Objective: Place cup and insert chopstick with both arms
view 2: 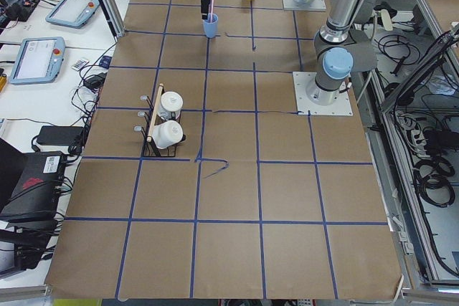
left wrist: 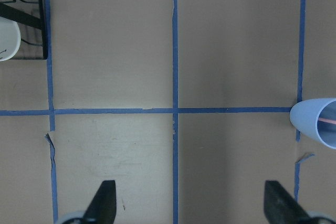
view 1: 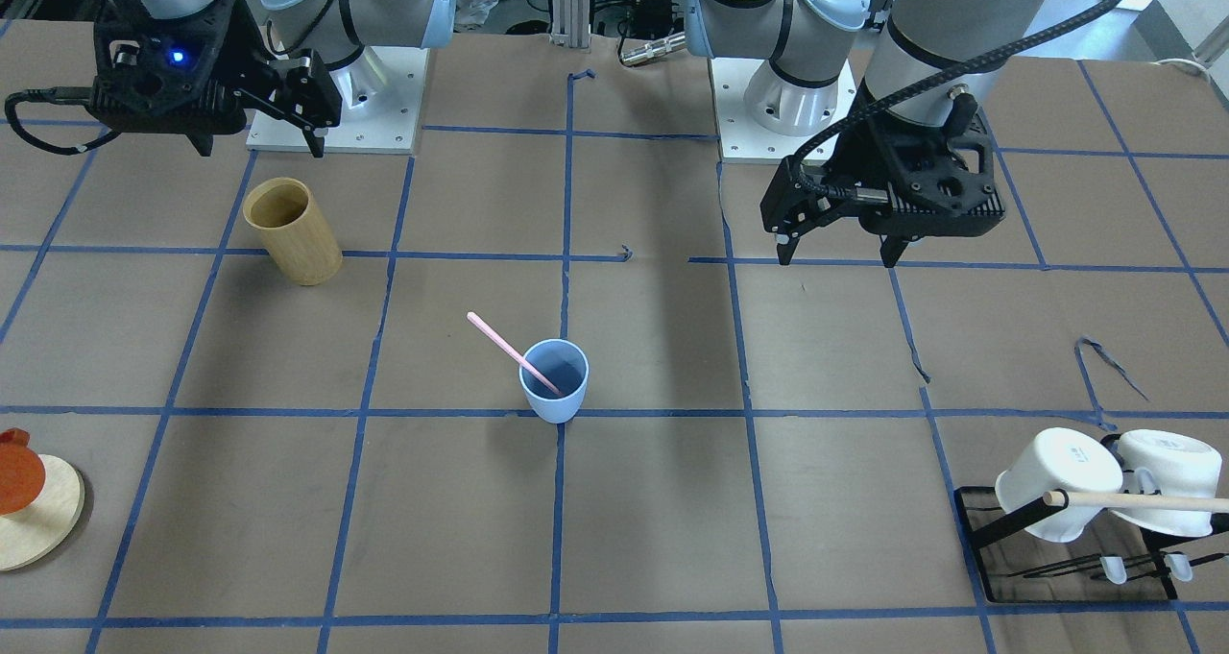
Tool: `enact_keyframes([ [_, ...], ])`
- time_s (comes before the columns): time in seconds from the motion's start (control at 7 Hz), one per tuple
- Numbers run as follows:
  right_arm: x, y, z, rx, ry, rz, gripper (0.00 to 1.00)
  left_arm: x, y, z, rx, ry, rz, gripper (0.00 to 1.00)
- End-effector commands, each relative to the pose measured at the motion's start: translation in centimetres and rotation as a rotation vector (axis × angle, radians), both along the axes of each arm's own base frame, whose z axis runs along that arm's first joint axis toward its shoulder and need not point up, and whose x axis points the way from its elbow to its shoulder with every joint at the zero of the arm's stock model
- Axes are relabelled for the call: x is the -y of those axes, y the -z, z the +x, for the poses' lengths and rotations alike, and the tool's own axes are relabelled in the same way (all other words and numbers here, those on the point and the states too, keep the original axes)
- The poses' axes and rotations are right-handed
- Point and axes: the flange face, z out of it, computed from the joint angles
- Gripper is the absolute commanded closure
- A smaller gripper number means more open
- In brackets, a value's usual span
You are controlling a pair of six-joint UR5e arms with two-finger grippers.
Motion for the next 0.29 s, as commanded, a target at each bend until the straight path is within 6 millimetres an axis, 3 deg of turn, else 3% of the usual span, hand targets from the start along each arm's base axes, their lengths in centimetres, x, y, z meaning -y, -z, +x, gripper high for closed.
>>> enact_keyframes([
  [0.0,-0.02,0.11,0.27,0.0,-0.006,0.003,0.0,0.07,0.1,0.01,0.002,0.0,0.002,0.0],
  [0.14,-0.02,0.12,0.2,0.0,-0.005,0.004,0.0,0.07,0.1,0.01,0.002,-0.001,0.002,0.0],
])
